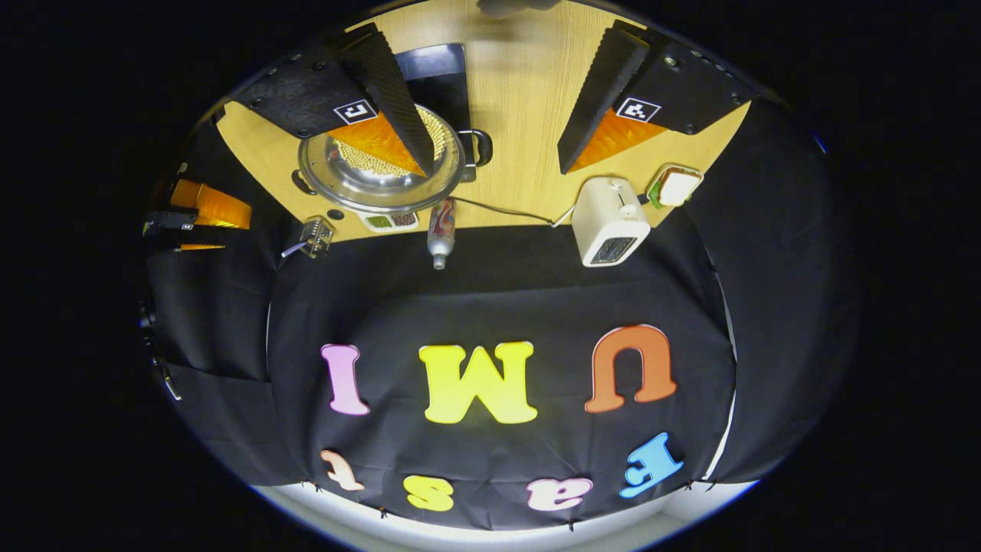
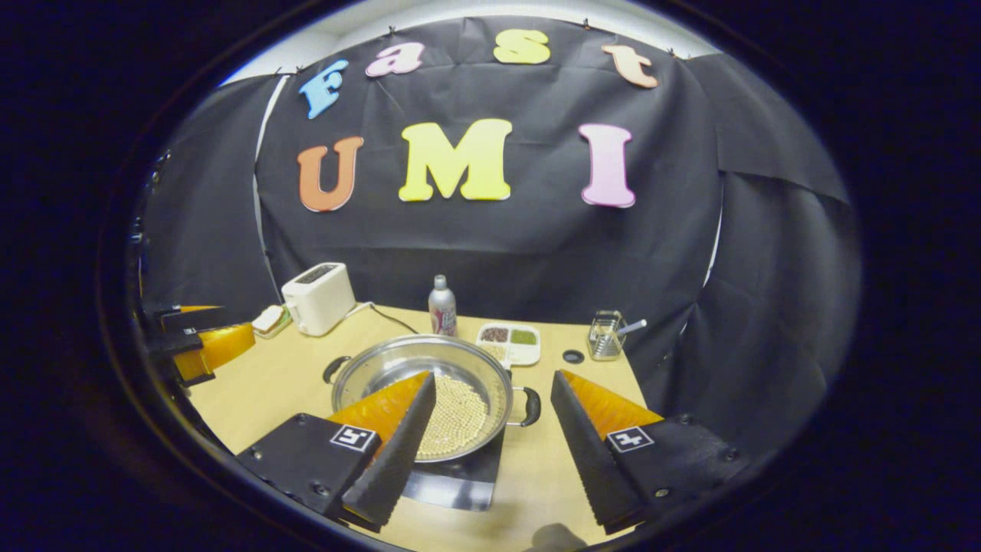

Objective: First push the handle of the pot to place it horizontally, then grasp the pot with both hands and set it on the induction cooktop.

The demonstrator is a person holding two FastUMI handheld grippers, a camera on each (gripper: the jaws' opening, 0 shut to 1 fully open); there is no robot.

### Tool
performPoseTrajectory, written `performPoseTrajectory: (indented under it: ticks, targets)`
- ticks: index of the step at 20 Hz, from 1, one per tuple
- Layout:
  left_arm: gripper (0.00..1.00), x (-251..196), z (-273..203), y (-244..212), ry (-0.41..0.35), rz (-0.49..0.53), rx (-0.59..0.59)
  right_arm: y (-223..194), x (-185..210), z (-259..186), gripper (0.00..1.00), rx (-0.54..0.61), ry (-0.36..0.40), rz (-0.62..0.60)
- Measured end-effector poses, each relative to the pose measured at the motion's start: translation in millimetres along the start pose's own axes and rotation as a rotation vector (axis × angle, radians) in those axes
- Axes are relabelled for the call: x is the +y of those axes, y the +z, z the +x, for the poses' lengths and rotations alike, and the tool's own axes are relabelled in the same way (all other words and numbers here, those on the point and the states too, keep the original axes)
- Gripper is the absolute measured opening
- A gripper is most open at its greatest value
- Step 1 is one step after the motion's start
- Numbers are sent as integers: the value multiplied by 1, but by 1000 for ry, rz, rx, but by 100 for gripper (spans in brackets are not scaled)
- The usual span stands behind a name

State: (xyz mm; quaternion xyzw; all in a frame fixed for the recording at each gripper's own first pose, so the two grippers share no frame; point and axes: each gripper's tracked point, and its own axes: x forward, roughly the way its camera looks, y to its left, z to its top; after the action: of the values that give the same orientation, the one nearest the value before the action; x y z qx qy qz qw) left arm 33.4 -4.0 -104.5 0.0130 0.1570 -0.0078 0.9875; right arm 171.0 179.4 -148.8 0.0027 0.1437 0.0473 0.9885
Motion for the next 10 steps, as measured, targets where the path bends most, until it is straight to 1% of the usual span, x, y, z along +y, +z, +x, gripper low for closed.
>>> performPoseTrajectory:
  ticks: [3, 5, 6, 7, 10]
  targets:
    - [97, -4, -27, 37, -20, 12, -98, 30, 3, -16, 95, -107, -12, -8]
    - [96, -8, -54, 62, -26, 14, -158, 52, 0, -25, 94, -189, -18, -24]
    - [97, -4, -66, 73, -21, 9, -184, 59, 0, -29, 96, -220, -15, -20]
    - [97, -5, -78, 82, -23, 6, -207, 65, 0, -36, 100, -242, -11, -8]
    - [96, -7, -116, 104, -2, -2, -270, 81, -4, -58, 100, -307, 10, 38]
